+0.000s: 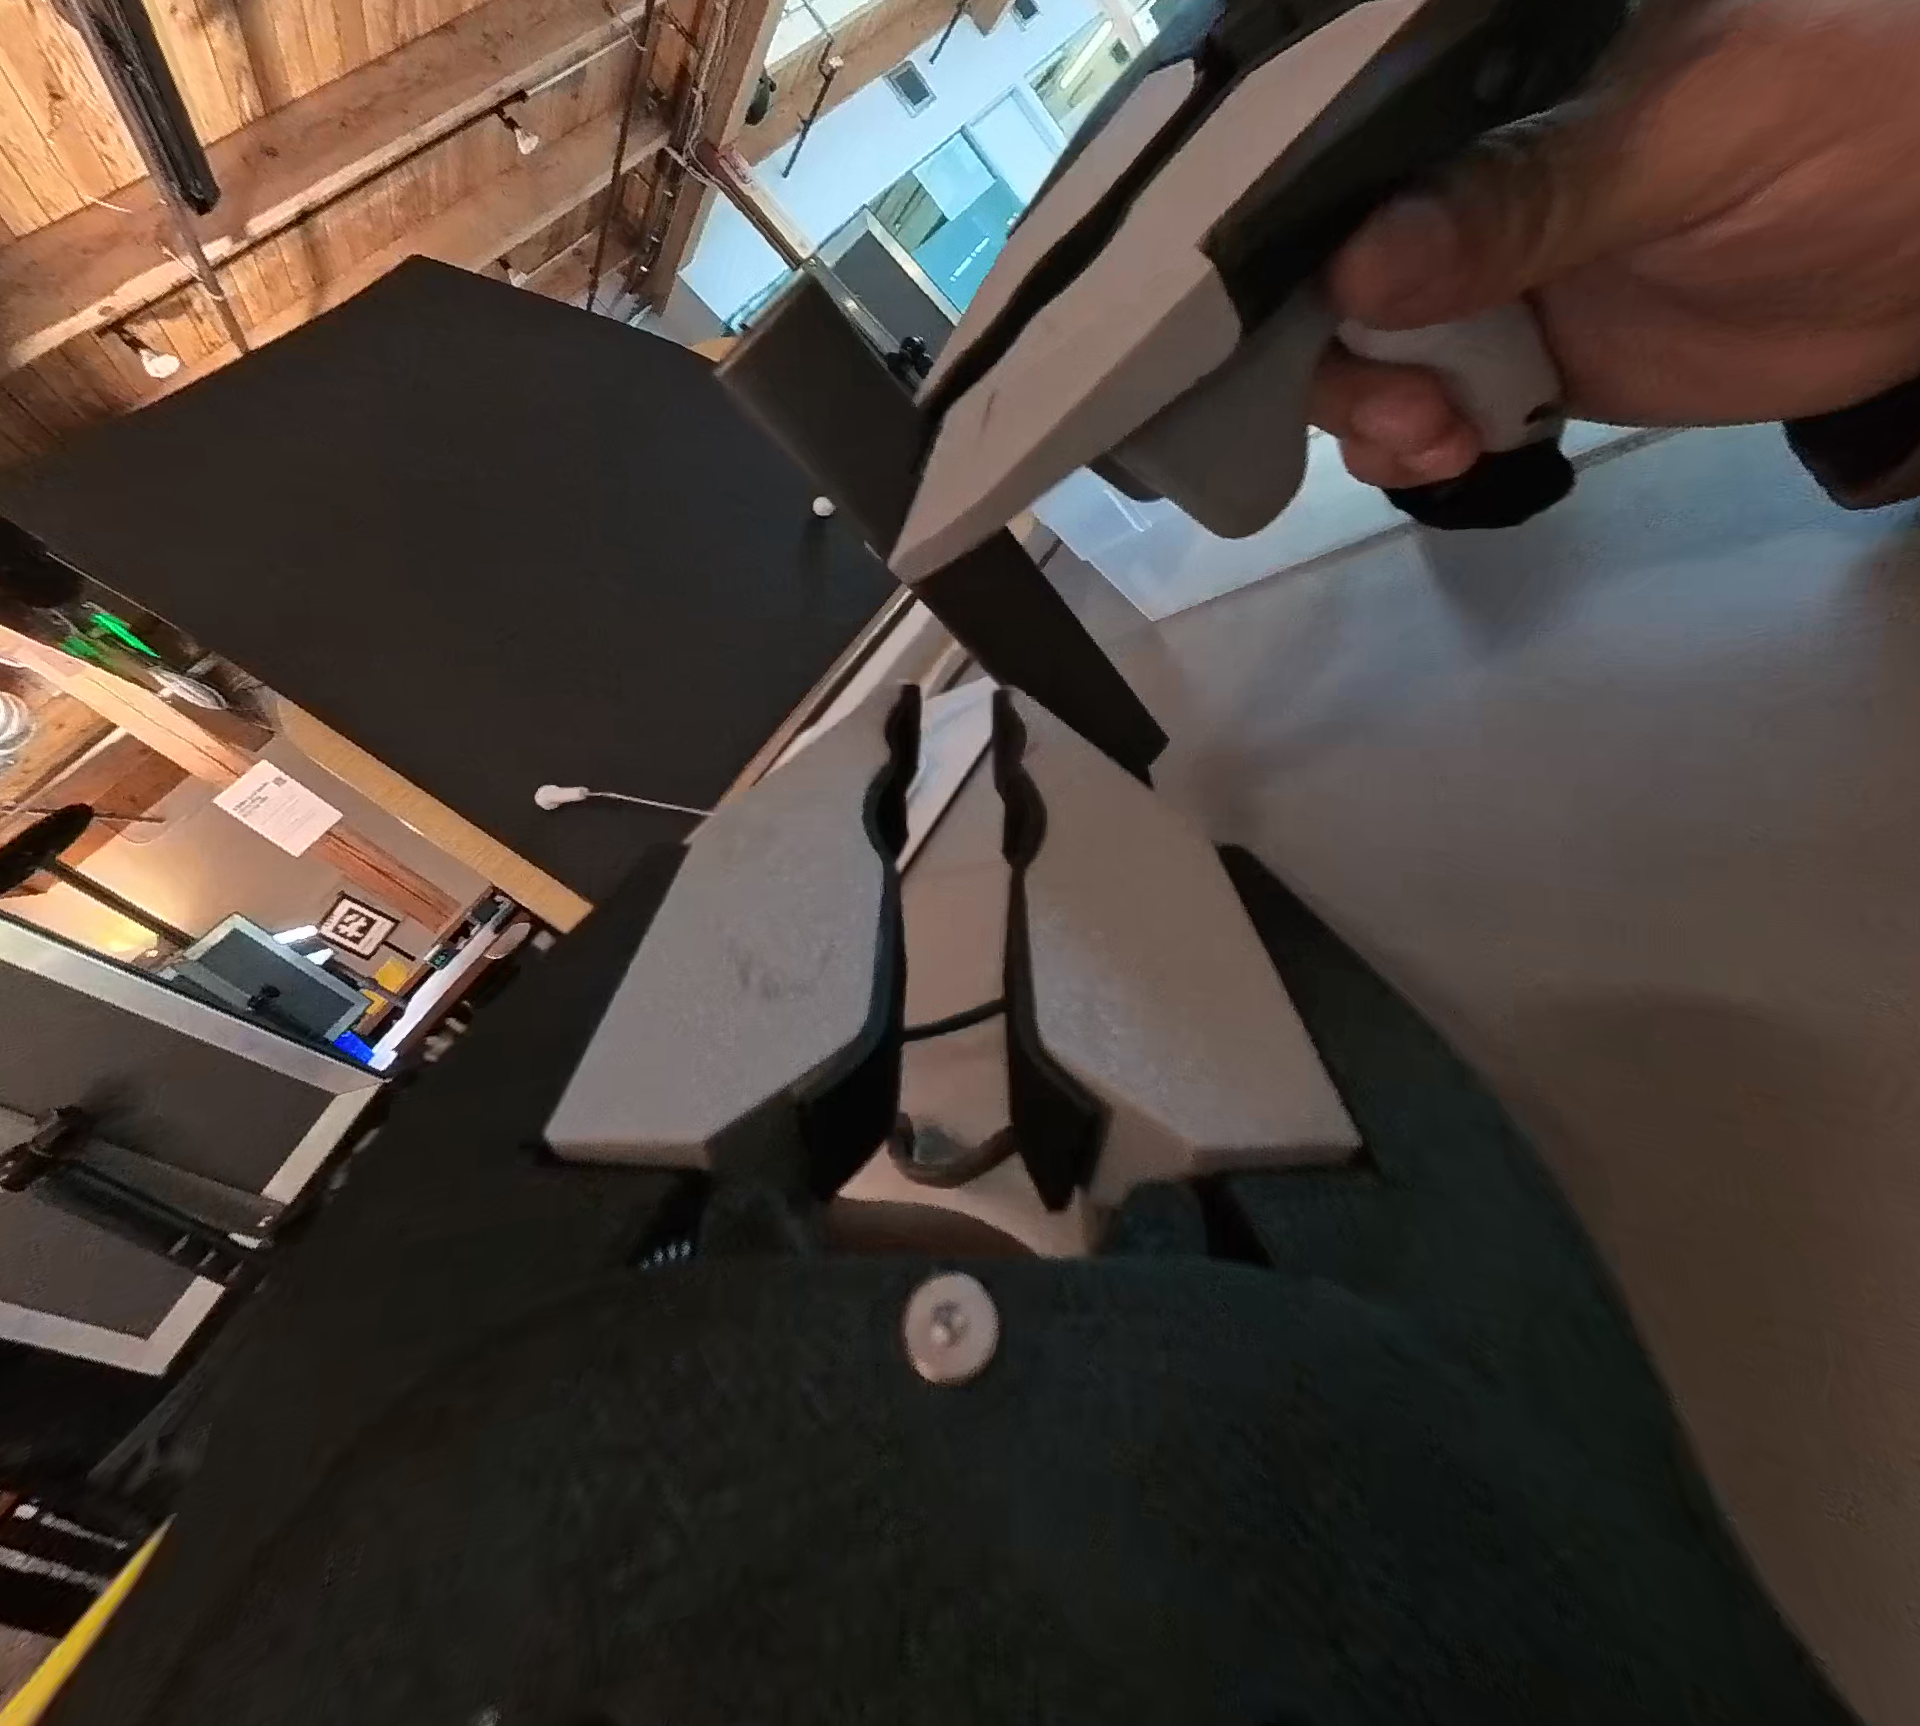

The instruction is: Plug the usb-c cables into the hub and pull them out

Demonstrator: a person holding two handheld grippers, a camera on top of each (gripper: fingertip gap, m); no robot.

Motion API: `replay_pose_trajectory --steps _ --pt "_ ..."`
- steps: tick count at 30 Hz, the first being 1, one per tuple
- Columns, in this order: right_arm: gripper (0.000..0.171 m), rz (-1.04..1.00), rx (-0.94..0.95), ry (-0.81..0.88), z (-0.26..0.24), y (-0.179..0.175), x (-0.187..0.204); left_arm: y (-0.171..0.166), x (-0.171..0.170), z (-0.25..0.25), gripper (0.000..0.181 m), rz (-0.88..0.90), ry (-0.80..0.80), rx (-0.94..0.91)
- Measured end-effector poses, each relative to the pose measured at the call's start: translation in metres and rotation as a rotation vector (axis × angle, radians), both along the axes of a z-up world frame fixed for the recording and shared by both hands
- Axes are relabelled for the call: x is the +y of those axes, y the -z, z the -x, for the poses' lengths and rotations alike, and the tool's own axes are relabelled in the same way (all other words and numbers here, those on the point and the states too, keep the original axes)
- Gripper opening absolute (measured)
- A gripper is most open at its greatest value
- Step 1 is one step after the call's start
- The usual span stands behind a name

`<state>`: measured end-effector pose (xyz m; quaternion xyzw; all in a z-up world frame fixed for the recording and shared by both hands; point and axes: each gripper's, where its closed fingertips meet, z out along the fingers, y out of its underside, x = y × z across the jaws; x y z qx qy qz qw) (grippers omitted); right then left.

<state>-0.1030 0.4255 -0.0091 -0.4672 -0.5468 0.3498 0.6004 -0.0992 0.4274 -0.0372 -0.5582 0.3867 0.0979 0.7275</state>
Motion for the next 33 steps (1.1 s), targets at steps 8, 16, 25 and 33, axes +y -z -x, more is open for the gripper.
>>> replay_pose_trajectory --steps 8,16,25,33 --pt "0.006 0.175 0.128 0.129 -0.02 -0.013 0.037 0.02 0.008 -0.004 0.017 0.016 -0.059 0.143" --pt "0.006 0.372 0.239 0.244 -0.027 -0.015 0.06 0.026 0.021 -0.005 0.036 -0.011 -0.171 0.22" --pt "0.006 0.48 0.367 0.279 -0.018 -0.023 0.063 0.035 0.022 -0.032 0.049 -0.033 -0.177 0.296" --pt "0.006 0.665 0.479 0.215 -0.009 -0.019 0.062 0.035 0.039 -0.003 0.037 -0.073 -0.393 0.381"
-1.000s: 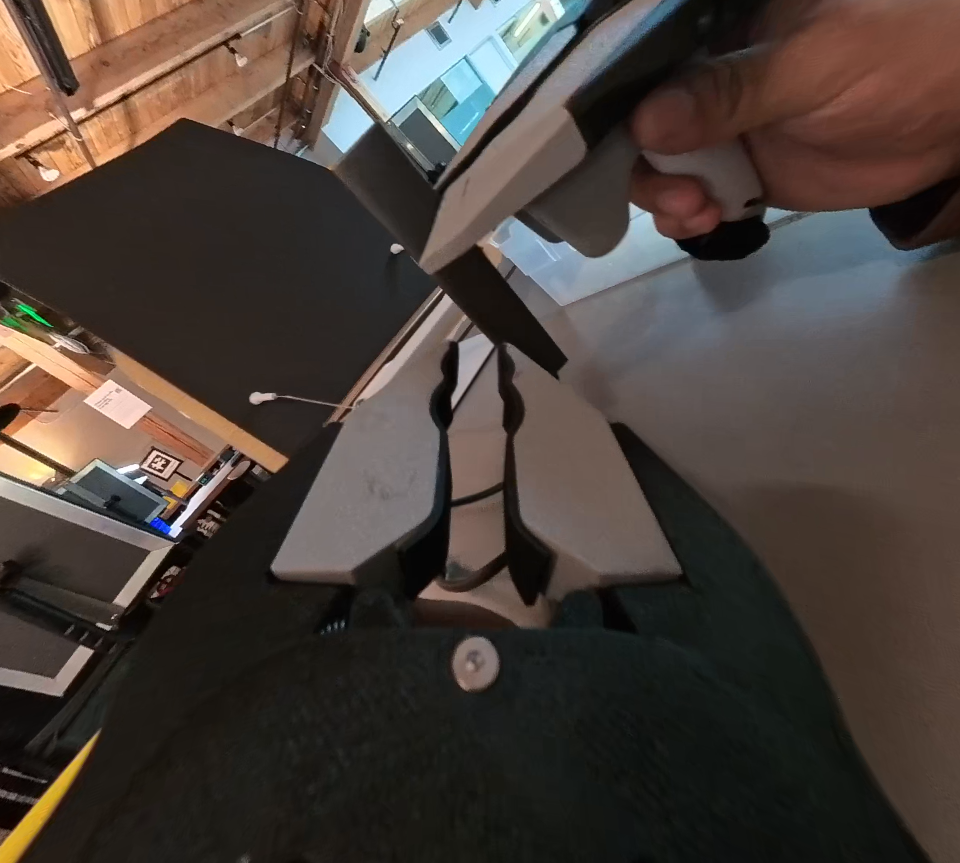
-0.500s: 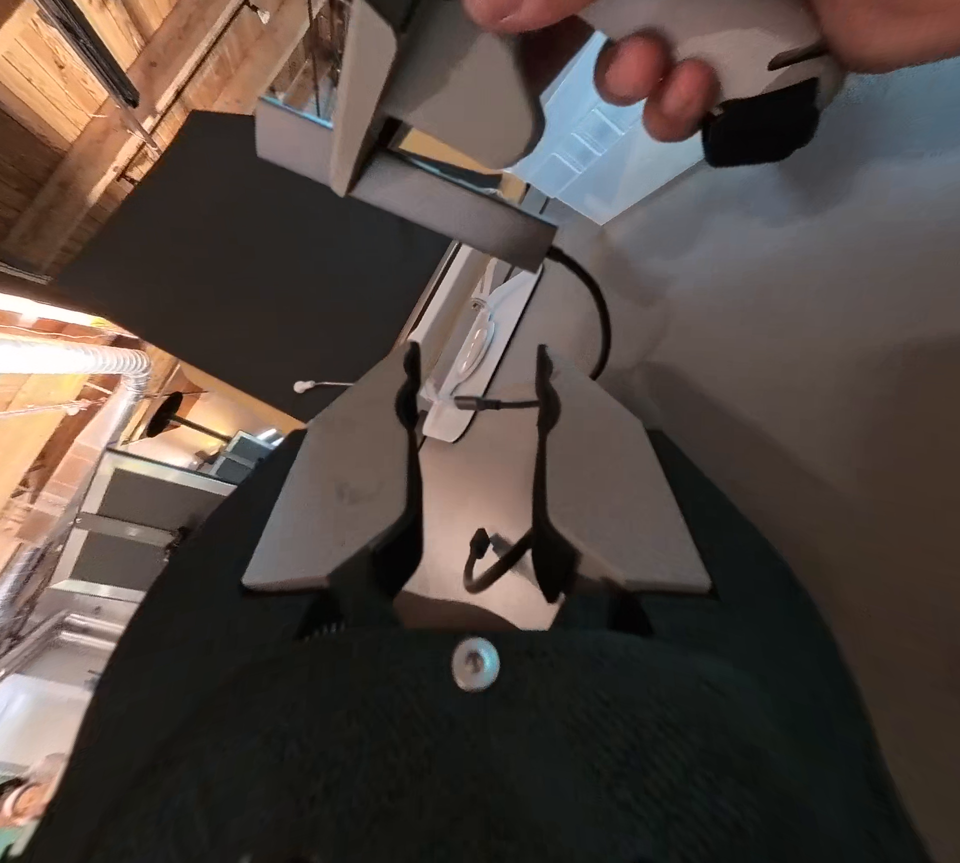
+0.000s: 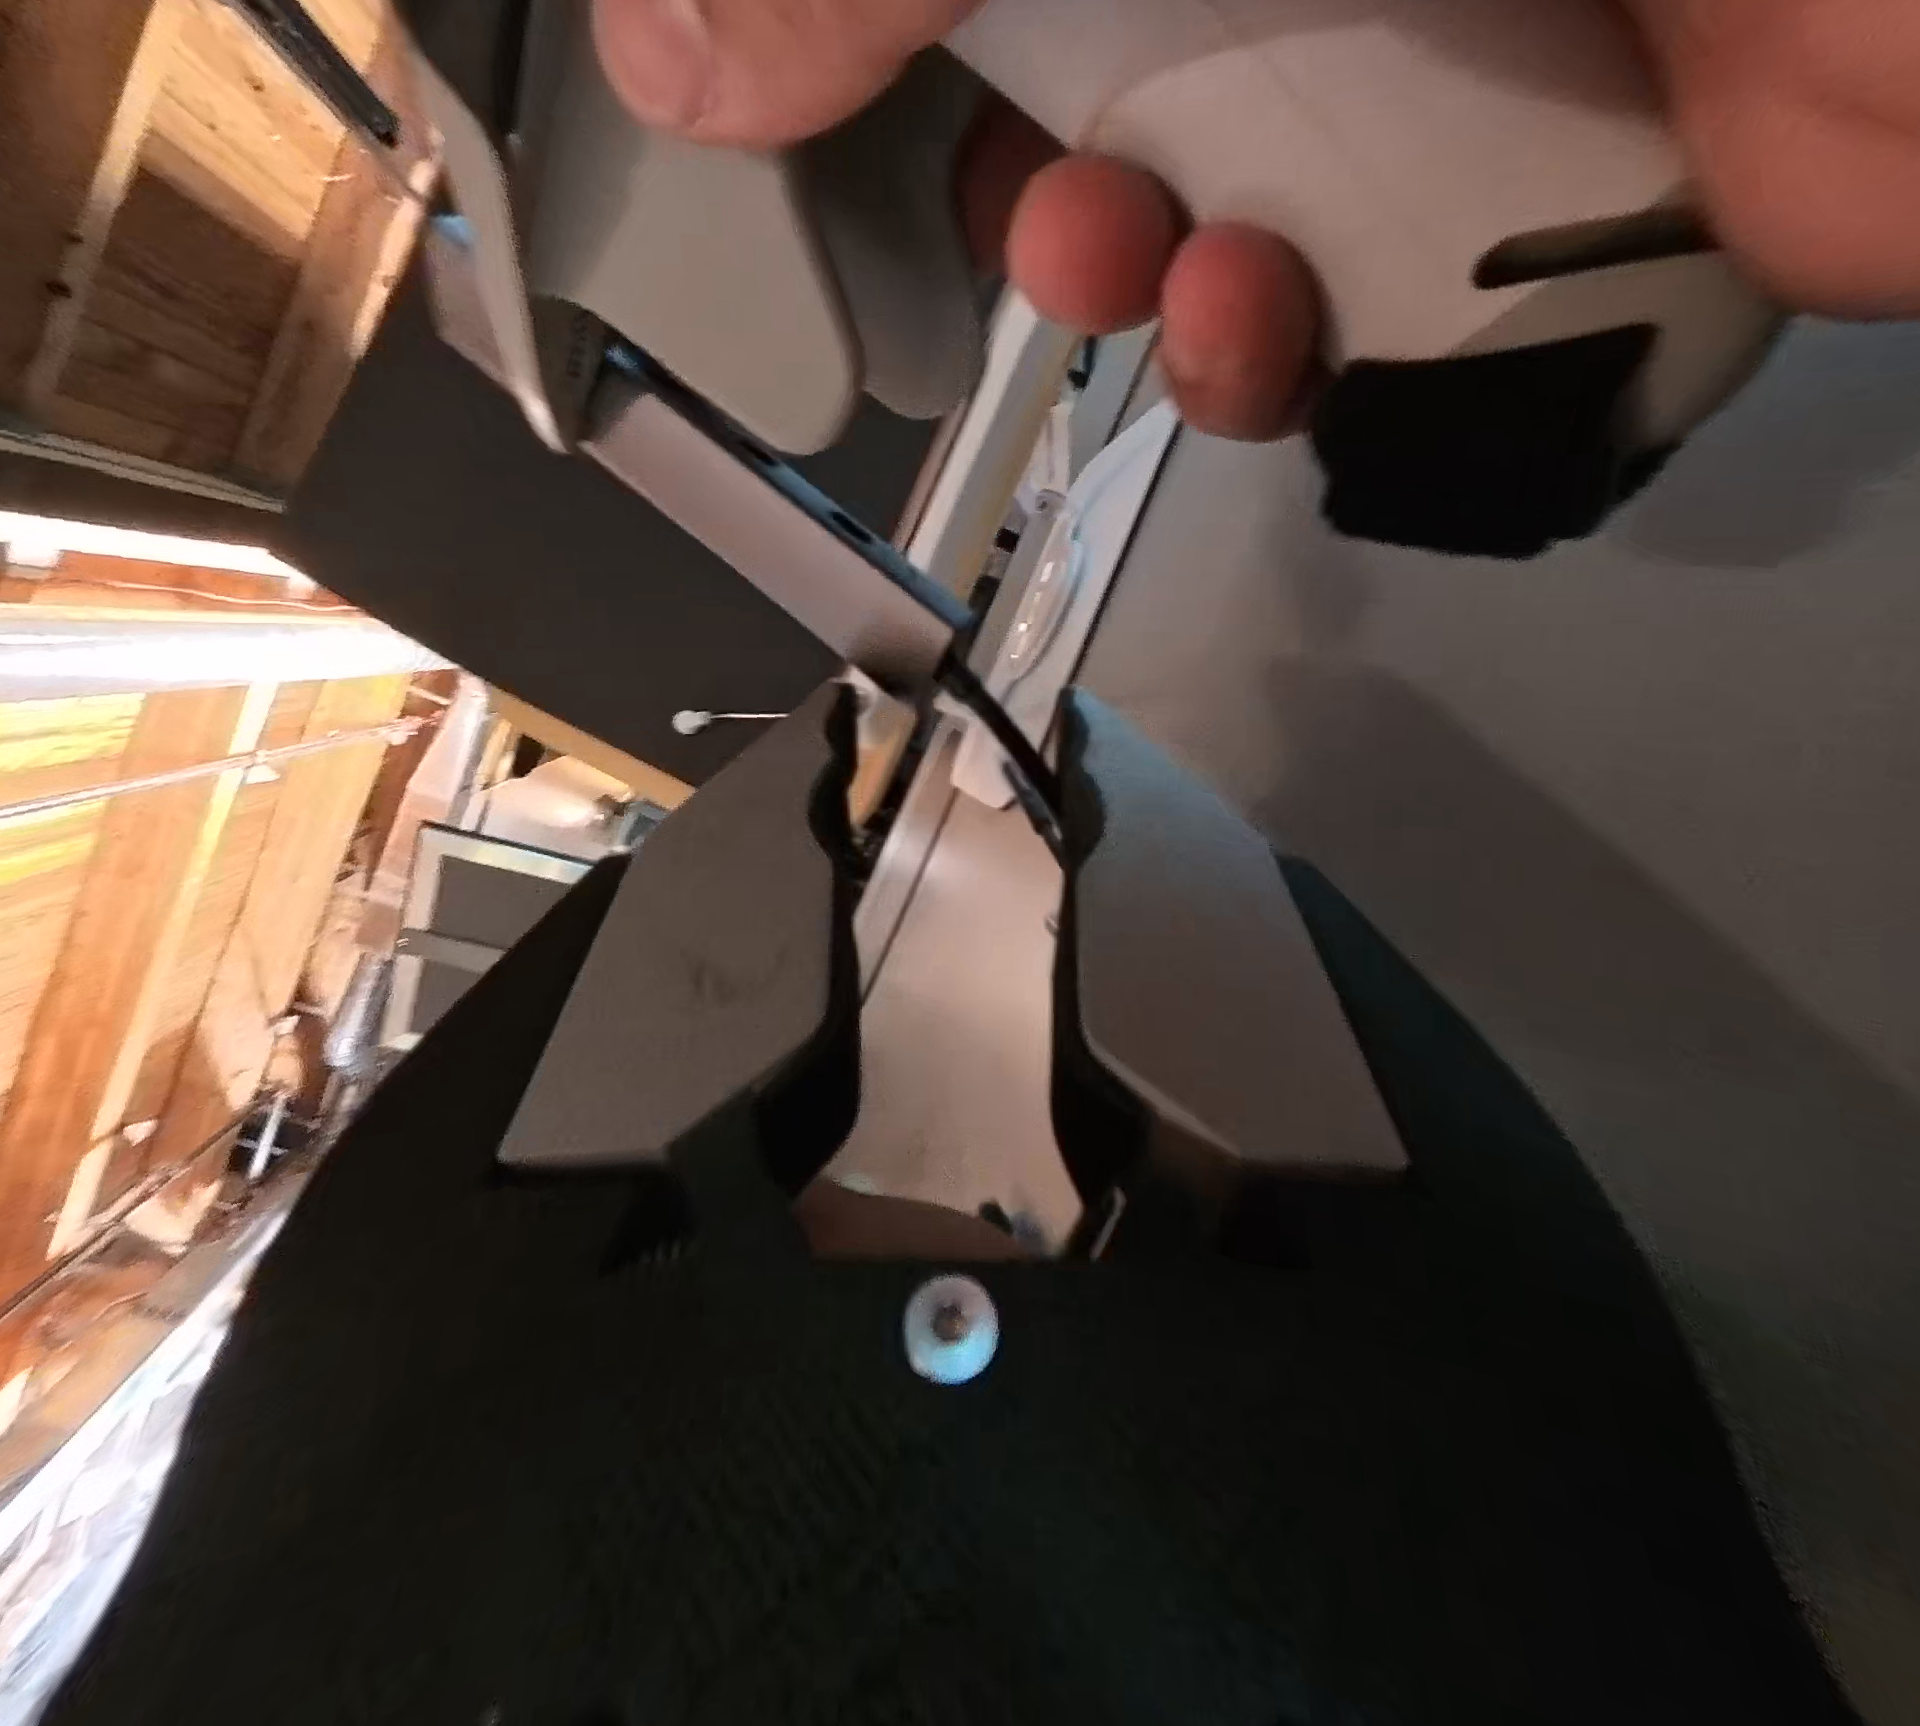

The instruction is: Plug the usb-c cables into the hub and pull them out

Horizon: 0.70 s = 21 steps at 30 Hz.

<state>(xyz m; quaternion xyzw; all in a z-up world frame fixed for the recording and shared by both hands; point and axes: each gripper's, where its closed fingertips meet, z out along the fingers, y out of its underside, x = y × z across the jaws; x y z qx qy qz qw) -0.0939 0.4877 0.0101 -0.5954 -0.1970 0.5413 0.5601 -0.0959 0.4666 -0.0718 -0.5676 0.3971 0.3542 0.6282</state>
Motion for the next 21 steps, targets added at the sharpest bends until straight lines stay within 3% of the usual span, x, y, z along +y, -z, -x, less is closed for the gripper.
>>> replay_pose_trajectory --steps 5,10,16,21 --pt "0.008 -0.017 -0.05 0.043 -0.005 0.005 0.004 -0.019 -0.008 0.007 0.018 -0.086 -0.025 0.004" --pt "0.011 0.033 -0.039 0.034 -0.012 0.012 0.009 -0.028 -0.016 0.007 0.013 -0.14 -0.004 0.026" --pt "0.01 0.181 0.057 -0.08 -0.011 0.023 0.013 -0.027 -0.017 0.002 0.02 -0.175 -0.01 0.112" --pt "0.009 0.383 0.182 -0.297 0.003 0.035 0.006 -0.032 -0.018 -0.001 0.02 -0.23 -0.019 0.153"
